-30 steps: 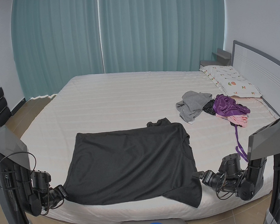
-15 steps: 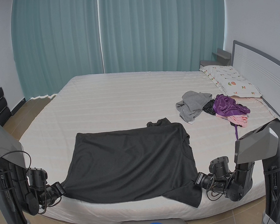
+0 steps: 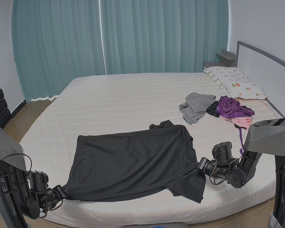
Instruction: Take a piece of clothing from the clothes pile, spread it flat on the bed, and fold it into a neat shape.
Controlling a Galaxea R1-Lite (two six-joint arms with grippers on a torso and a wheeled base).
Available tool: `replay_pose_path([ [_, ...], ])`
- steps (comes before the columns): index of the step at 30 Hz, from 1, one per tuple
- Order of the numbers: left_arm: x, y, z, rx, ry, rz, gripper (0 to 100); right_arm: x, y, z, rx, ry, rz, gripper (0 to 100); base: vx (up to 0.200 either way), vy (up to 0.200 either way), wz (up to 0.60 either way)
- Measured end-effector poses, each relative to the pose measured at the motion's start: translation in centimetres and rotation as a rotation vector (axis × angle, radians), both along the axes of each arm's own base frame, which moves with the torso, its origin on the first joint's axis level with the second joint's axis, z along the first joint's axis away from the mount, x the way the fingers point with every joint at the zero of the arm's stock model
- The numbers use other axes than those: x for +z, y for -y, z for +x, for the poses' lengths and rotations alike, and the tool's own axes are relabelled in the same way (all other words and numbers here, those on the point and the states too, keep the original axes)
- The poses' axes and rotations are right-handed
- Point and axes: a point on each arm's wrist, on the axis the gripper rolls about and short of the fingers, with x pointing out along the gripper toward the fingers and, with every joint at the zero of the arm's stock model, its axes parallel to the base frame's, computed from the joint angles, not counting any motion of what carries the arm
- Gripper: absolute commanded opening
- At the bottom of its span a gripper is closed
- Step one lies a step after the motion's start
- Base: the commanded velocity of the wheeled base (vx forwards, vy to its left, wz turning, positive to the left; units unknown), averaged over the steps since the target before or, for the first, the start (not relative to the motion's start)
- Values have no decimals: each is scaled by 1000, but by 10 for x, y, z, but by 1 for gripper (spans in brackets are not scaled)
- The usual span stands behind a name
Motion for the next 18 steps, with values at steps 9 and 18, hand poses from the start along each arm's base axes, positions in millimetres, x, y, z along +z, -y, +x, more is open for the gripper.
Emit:
replay_pose_path([
  [9, 0, 0, 0, 0, 2, -1, 0, 16, -7, 34, 10, 41, 2, 0, 0, 0, 0],
  [18, -1, 0, 0, -2, 0, -2, 0, 1, -15, 60, 48, 74, -52, 0, 0, 0, 0],
])
